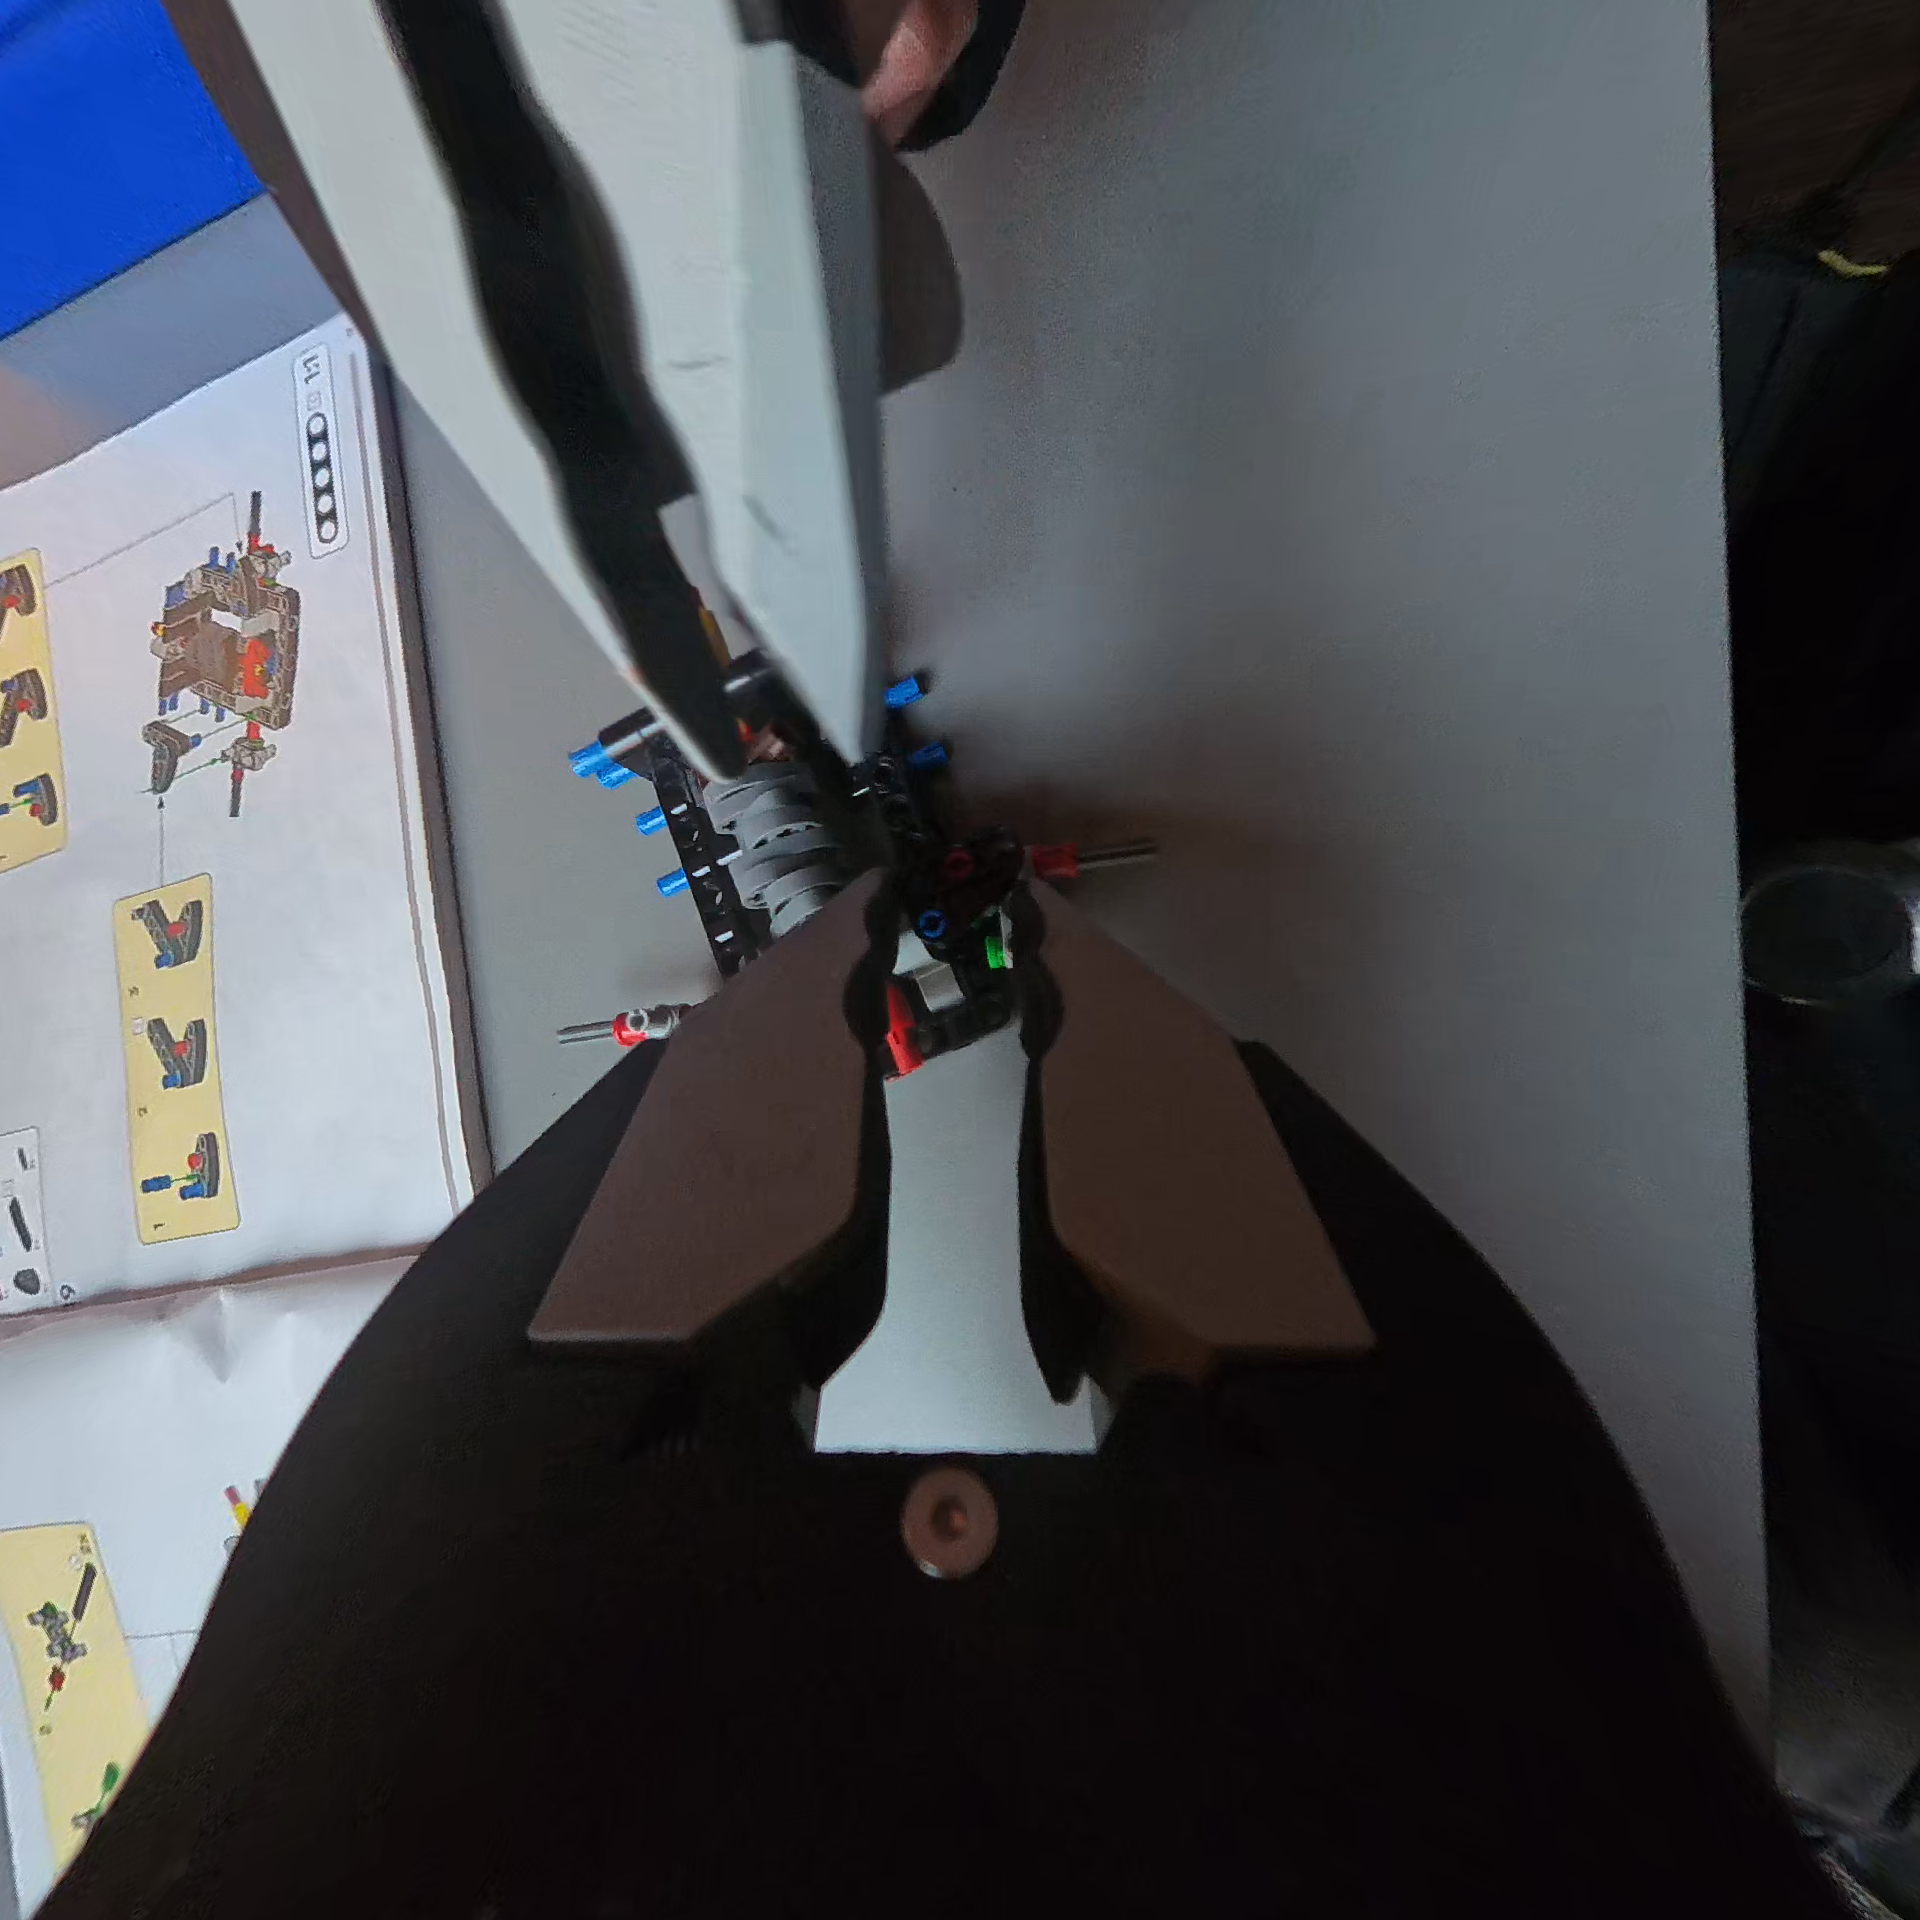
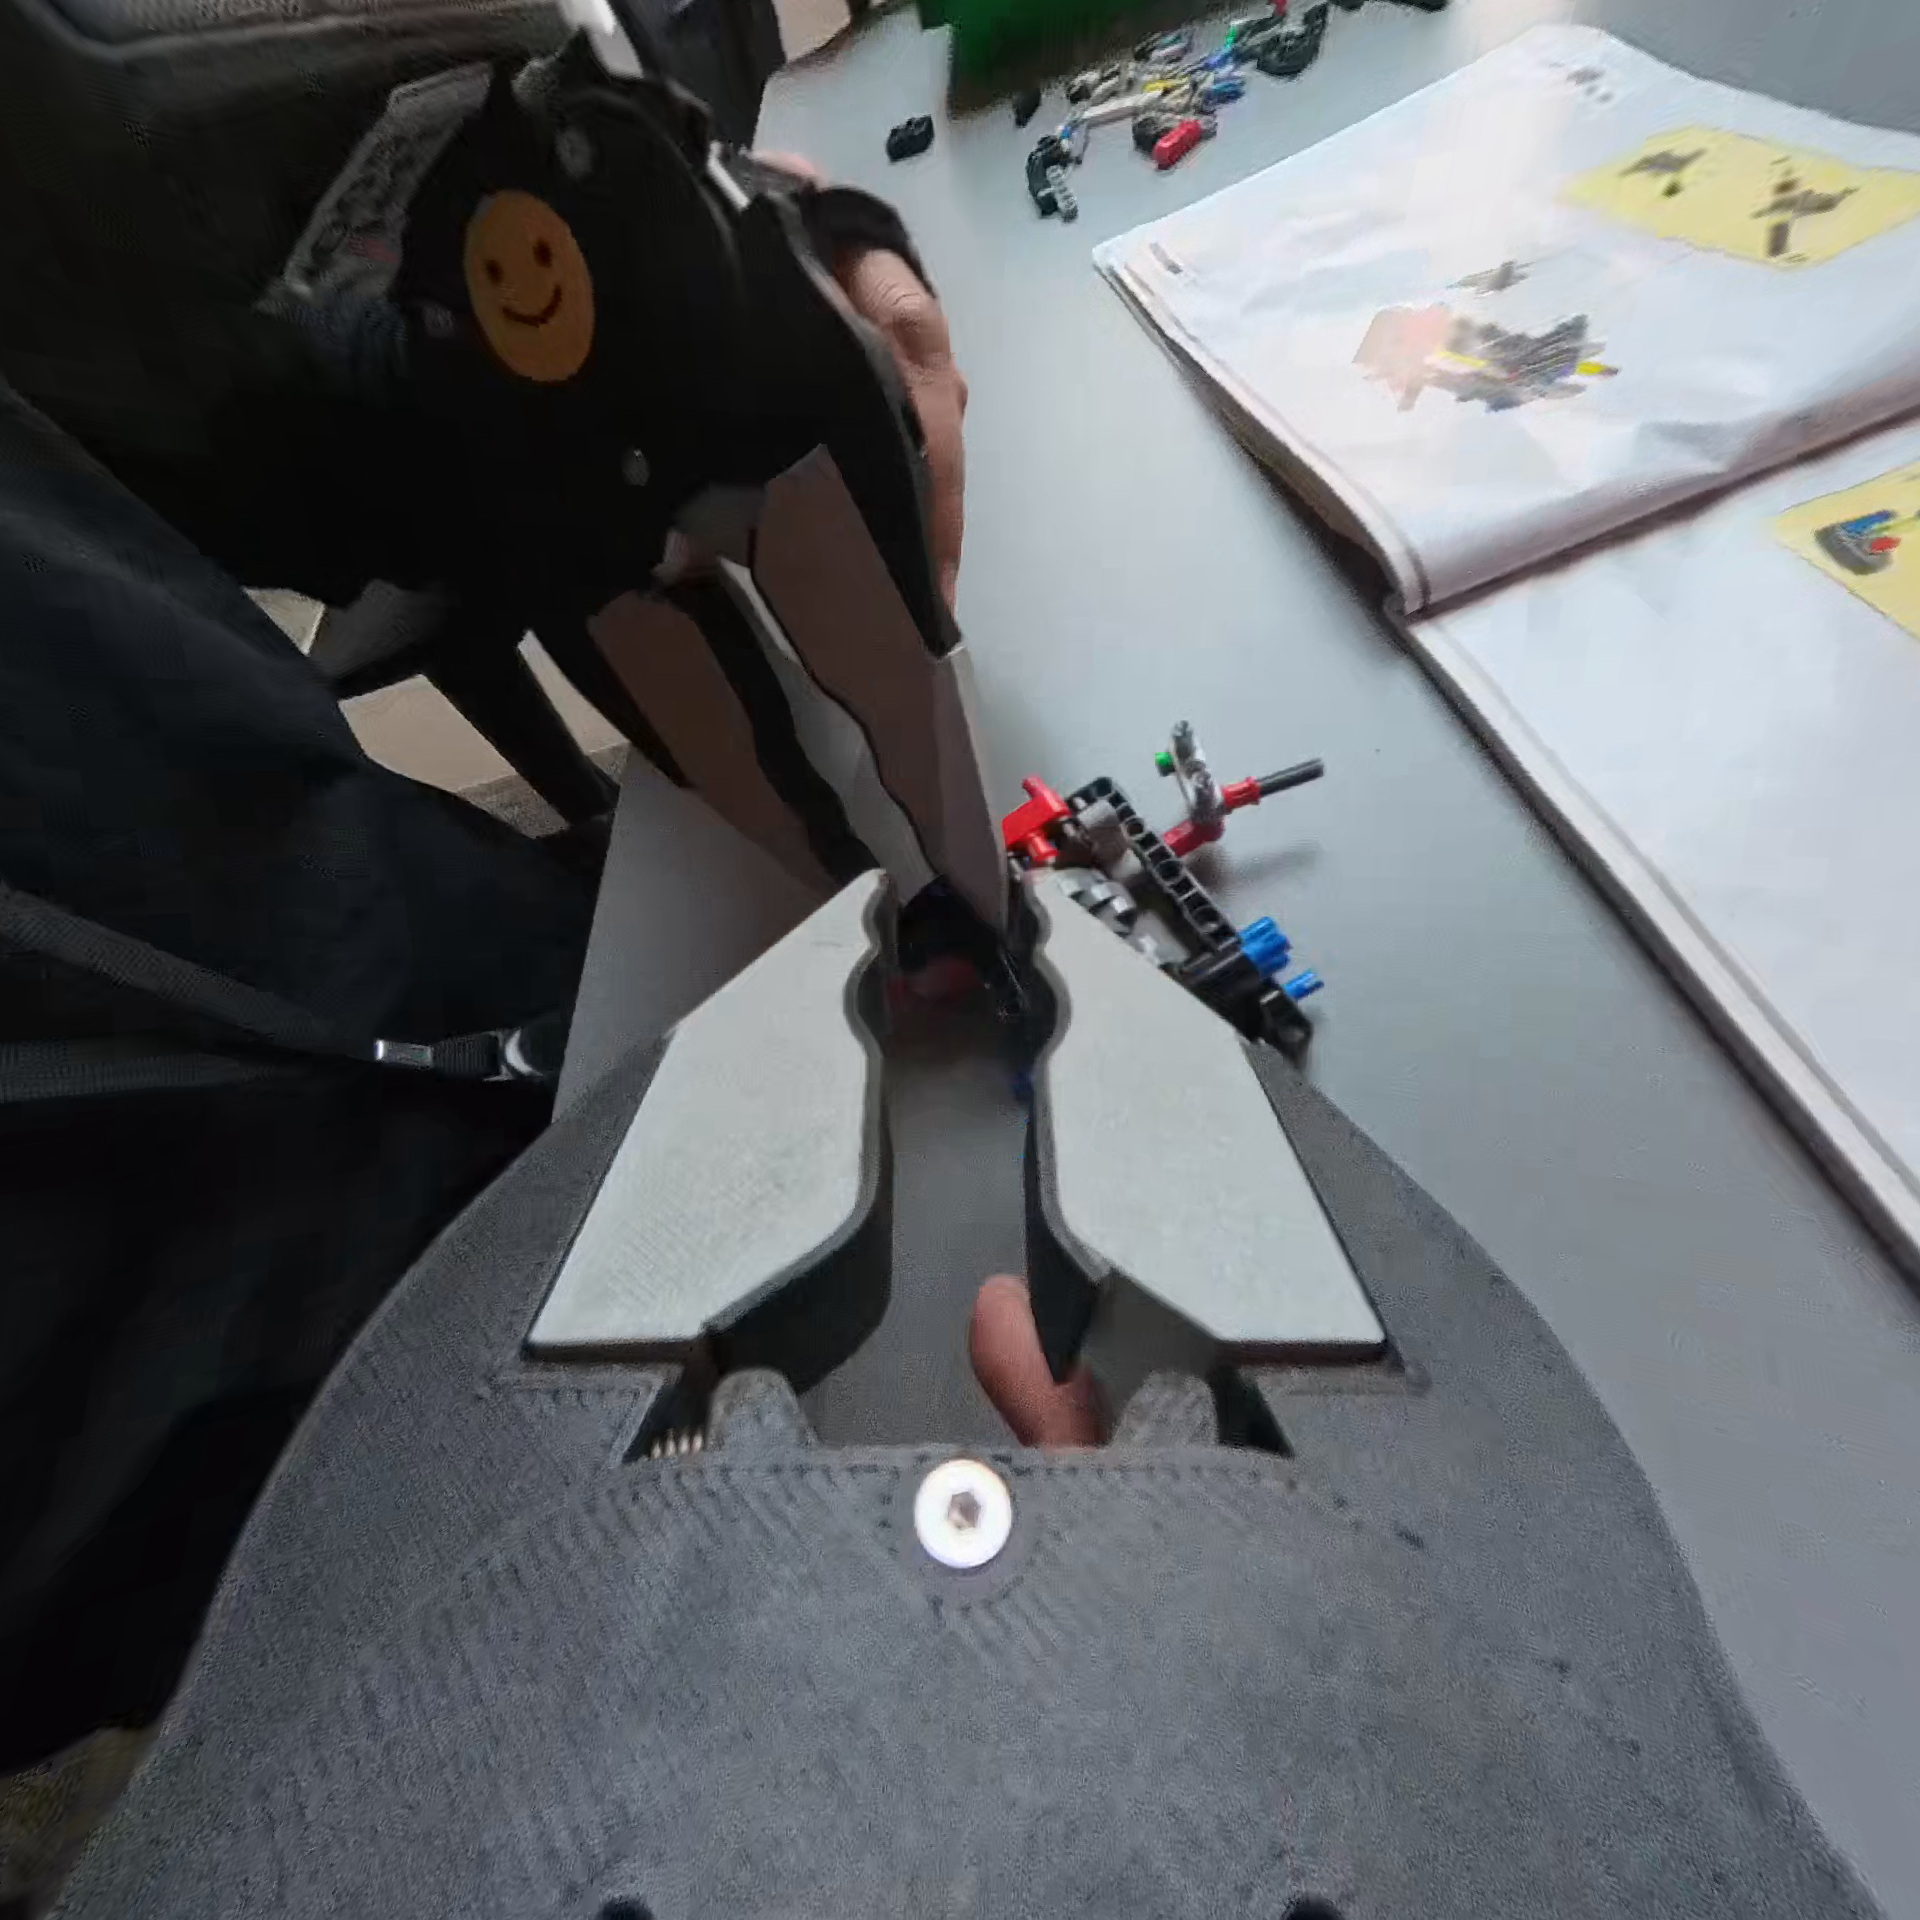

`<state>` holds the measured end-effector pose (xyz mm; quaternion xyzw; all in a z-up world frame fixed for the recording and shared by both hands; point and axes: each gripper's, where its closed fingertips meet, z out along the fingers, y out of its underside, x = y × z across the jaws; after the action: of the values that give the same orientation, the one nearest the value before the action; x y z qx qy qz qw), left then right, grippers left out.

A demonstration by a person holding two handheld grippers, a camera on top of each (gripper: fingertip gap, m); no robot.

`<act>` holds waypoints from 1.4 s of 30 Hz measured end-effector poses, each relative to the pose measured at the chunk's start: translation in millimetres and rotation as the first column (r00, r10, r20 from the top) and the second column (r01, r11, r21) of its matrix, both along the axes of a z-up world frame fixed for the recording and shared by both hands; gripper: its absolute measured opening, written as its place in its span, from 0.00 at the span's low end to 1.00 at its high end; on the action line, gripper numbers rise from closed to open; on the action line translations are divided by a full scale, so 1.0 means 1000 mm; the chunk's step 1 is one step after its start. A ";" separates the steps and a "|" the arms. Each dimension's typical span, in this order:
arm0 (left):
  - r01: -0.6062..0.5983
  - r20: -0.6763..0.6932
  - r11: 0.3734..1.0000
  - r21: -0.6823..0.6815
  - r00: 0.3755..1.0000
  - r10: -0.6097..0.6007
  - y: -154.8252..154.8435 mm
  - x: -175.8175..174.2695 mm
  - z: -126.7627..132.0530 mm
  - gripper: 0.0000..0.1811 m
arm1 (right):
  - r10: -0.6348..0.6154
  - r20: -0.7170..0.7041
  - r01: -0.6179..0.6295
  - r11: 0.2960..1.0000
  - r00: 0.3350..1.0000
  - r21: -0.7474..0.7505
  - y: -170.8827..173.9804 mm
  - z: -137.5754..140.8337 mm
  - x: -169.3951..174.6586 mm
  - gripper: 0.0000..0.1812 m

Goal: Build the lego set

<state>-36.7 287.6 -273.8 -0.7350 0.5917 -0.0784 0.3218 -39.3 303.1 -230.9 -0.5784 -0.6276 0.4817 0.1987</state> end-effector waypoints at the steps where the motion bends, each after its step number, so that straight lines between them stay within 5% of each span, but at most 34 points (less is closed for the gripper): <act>1: 0.001 -0.002 1.000 -0.004 1.000 -0.001 0.000 0.000 0.000 0.10 | 0.038 0.012 -0.038 0.999 0.999 0.031 -0.008 -0.003 0.001 0.12; 8: 0.010 0.021 1.000 -0.009 1.000 -0.010 0.000 0.000 0.005 0.10 | 0.119 0.065 -0.135 0.912 0.991 0.388 -0.017 -0.029 0.003 0.07; 42: 0.065 0.036 0.991 0.115 0.997 -0.070 0.005 -0.008 0.007 0.09 | 0.146 0.053 -0.155 0.915 0.988 0.374 -0.022 -0.033 0.000 0.04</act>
<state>-44.4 292.6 -266.3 -0.6932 0.6133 -0.0702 0.3720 -39.1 280.7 -263.7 -0.4853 -0.7533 0.3592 0.2608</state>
